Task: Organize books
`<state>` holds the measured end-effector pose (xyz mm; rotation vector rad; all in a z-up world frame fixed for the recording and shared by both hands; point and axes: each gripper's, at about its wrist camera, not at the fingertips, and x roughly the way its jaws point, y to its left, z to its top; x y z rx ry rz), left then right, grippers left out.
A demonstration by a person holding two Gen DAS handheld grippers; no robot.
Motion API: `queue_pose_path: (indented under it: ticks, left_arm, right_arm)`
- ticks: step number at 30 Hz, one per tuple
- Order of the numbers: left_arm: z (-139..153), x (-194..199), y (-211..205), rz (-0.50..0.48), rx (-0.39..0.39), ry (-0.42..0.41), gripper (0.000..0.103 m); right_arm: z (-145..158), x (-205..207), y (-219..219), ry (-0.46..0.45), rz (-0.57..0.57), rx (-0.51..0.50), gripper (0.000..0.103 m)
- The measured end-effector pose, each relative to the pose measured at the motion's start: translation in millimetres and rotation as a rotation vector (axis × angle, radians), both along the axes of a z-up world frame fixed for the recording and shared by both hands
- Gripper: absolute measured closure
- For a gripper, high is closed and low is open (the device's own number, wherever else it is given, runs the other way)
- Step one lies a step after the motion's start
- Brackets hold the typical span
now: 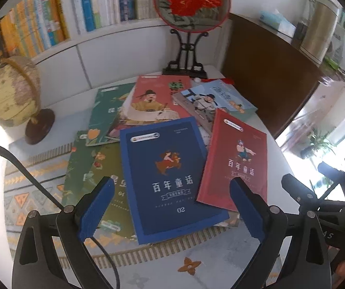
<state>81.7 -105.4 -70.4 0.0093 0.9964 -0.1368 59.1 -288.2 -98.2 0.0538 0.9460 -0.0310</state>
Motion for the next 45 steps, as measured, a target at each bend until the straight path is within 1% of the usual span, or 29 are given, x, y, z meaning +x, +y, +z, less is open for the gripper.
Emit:
queue_pose_path:
  ticks: [5, 9, 12, 14, 15, 17, 18, 19, 20, 21, 23, 25, 27, 29, 30, 31, 35, 38, 41, 43, 45]
  left_arm:
    - [-4, 9, -6, -0.054, -0.022, 0.001, 0.007]
    - [-13, 24, -12, -0.098, -0.034, 0.033, 0.008]
    - [-22, 36, -19, -0.134, -0.060, 0.055, 0.008]
    - [-30, 43, -27, -0.166, -0.081, 0.072, 0.015]
    - [-36, 46, -32, -0.183, -0.091, 0.085, 0.018]
    - [-52, 52, -42, -0.206, -0.100, 0.128, 0.033]
    - [-61, 54, -46, -0.213, -0.102, 0.153, 0.039]
    - [-67, 56, -50, -0.219, -0.101, 0.167, 0.048]
    - [-75, 57, -55, -0.225, -0.090, 0.180, 0.055]
    - [-80, 56, -57, -0.230, -0.081, 0.185, 0.057]
    - [-90, 55, -62, -0.239, -0.062, 0.188, 0.058]
    - [-99, 55, -63, -0.243, -0.064, 0.199, 0.058]
    - [-107, 55, -63, -0.239, -0.069, 0.219, 0.058]
    - [-116, 54, -63, -0.234, -0.069, 0.240, 0.058]
    - [-118, 54, -62, -0.234, -0.072, 0.244, 0.059]
    - [-121, 54, -62, -0.237, -0.081, 0.250, 0.059]
    - [-122, 53, -66, -0.253, -0.102, 0.246, 0.060]
    - [-124, 55, -69, -0.257, -0.096, 0.241, 0.060]
    - [-121, 54, -67, -0.263, -0.130, 0.241, 0.061]
    - [-113, 50, -66, -0.277, -0.166, 0.215, 0.061]
    - [-101, 44, -62, -0.299, -0.231, 0.182, 0.061]
  right_arm:
    - [-1, 7, 1, -0.005, -0.010, -0.058, 0.000]
    - [-7, 11, -11, 0.000, -0.040, -0.038, 0.000]
    - [-17, 12, -23, 0.016, -0.059, -0.030, 0.000]
    - [-25, 12, -31, 0.028, -0.067, -0.035, 0.002]
    - [-30, 12, -35, 0.038, -0.073, -0.035, 0.005]
    - [-42, 13, -43, 0.065, -0.080, -0.010, 0.018]
    - [-51, 14, -47, 0.094, -0.084, 0.016, 0.028]
    - [-59, 15, -49, 0.115, -0.086, 0.035, 0.037]
    - [-68, 15, -52, 0.138, -0.089, 0.058, 0.041]
    - [-76, 15, -54, 0.158, -0.094, 0.072, 0.046]
    - [-89, 13, -58, 0.178, -0.103, 0.101, 0.047]
    - [-97, 13, -59, 0.193, -0.103, 0.135, 0.049]
    - [-104, 15, -58, 0.201, -0.105, 0.148, 0.049]
    - [-111, 18, -58, 0.213, -0.109, 0.152, 0.056]
    - [-116, 19, -58, 0.223, -0.112, 0.155, 0.062]
    - [-120, 20, -58, 0.235, -0.117, 0.160, 0.065]
    - [-130, 22, -58, 0.256, -0.125, 0.178, 0.067]
    - [-134, 22, -59, 0.268, -0.119, 0.212, 0.067]
    - [-135, 26, -60, 0.274, -0.095, 0.270, 0.066]
    - [-134, 29, -57, 0.282, -0.088, 0.245, 0.067]
    - [-132, 29, -55, 0.278, -0.072, 0.225, 0.066]
